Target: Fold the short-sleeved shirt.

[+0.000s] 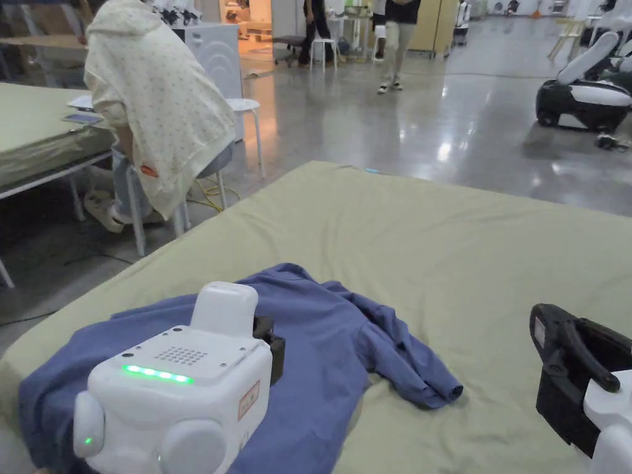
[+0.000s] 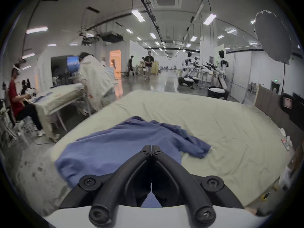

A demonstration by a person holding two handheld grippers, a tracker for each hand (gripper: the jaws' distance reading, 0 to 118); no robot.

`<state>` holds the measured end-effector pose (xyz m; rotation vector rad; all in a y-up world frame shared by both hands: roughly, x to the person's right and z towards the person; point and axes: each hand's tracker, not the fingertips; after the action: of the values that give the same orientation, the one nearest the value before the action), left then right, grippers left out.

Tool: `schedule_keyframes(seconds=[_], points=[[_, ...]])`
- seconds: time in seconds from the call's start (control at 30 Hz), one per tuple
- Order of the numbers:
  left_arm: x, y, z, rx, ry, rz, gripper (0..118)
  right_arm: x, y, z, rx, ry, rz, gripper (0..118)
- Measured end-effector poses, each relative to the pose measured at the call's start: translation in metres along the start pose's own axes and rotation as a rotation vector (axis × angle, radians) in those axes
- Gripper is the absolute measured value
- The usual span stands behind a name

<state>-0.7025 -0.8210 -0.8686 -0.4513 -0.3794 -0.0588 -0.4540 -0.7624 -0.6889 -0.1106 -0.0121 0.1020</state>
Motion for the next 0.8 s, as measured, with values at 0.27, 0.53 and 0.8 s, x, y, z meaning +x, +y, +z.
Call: schedule_keyframes(seconds=[0.27,0.53,0.8], points=[[0.044,0.017,-0.186,-0.306,-0.136,-0.008,7,0.050,-0.018,-0.047,-0.033,-0.045,0.029,1],[0.063,0.013,-0.260,-0.403,-0.011,0.000,115,0.080,-0.041,-0.071,-0.051,-0.064,-0.023,1],[0.069,-0.014,-0.270,-0.487,0.083,-0.060,1,0.096,-0.036,-0.070,-0.060,-0.056,-0.058,1]])
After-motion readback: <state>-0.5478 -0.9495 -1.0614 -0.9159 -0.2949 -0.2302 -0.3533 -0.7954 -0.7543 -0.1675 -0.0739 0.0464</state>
